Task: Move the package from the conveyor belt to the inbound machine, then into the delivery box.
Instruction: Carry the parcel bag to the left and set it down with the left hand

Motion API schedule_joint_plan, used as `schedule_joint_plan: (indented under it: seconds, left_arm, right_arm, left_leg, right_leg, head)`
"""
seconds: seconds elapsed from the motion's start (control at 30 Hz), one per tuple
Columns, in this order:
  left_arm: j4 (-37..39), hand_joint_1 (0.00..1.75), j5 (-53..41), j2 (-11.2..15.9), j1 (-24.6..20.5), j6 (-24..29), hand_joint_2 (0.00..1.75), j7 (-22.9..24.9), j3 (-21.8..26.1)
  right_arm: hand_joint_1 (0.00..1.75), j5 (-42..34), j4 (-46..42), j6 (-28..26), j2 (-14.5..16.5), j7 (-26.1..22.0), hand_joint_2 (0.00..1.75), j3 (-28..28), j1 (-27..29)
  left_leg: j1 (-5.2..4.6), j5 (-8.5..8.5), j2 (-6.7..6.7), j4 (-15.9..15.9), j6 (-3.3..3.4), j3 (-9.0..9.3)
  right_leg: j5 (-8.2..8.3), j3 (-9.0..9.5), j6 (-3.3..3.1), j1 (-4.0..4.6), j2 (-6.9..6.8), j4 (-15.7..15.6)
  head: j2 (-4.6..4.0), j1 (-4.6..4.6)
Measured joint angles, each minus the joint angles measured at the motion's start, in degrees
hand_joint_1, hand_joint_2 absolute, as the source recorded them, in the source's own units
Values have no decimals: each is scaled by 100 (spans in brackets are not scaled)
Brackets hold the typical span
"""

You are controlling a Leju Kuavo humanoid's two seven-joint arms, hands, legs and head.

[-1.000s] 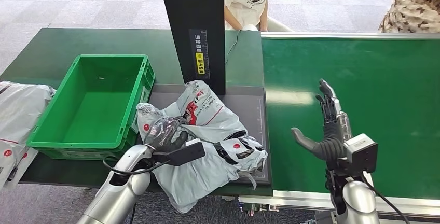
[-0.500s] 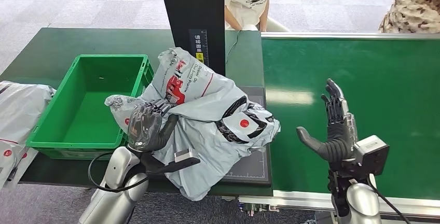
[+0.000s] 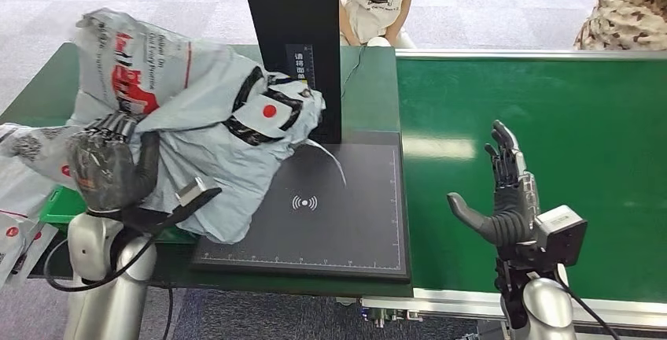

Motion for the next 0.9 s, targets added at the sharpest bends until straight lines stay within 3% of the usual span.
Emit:
schedule_joint_plan:
  seconds: [0.13,0.2,0.27,0.37,0.43,0.57,0.67,0.8,0.9]
  left_arm:
    - [290,175,-430,187,-367,-1,175,501,751]
    - [590,175,-811,340,-555,-16,175,1023,1016]
    - [1016,175,-1077,580,-755,-146,175,1842,1074]
    - [1778,175,-1176,1093,-1056,-604,175,3202,725]
    - [2250,175,-1197,1367,-1241,-889,175,3707,377]
    - [3136,175,-1210,1741,-1572,-1492,175,4306,-341]
    - [3753,175,-1210,1894,-1759,-1743,175,4392,-803]
    - [4236,0,-1210,1962,-1895,-1588,175,4349,-1164]
    - [4414,0,-1210,1975,-1973,-1411,175,4337,-1318]
  right_arm:
    - [0,64,18,17,42,37,175,22,-14]
    - [0,92,39,24,64,61,175,30,-32]
    - [0,123,61,38,88,114,175,33,-79]
    - [0,181,96,86,132,209,175,34,-181]
    - [0,195,123,126,160,249,175,34,-251]
    - [0,248,207,229,204,296,175,44,-389]
    - [0,308,281,296,208,298,175,67,-433]
    - [0,311,358,315,208,284,175,84,-441]
    - [0,311,402,322,208,264,175,85,-444]
  left_leg:
    - [0,1,0,-1,-2,0]
    - [0,2,0,-1,-4,0]
    - [0,4,0,-1,-5,1]
    - [1,7,1,-1,-7,2]
    - [1,8,-1,-1,-8,0]
    - [-1,8,3,0,-7,0]
    - [-2,8,3,0,-7,-2]
    - [-2,6,2,1,-7,-3]
    - [-2,5,1,1,-7,-4]
  right_leg:
    - [0,0,0,0,0,0]
    - [0,-1,-1,0,0,0]
    - [1,-3,-2,0,1,0]
    - [3,-6,-4,1,4,1]
    - [3,-5,-4,1,2,1]
    - [6,-5,-5,-1,9,0]
    - [6,-6,-4,-1,10,-1]
    - [4,-6,-3,-1,10,-2]
    - [4,-6,-3,-1,9,-3]
  head:
    - [0,1]
    - [0,0]
    - [0,1]
    - [0,-1]
    - [0,2]
    - [1,1]
    - [0,1]
    - [1,2]
    - [0,1]
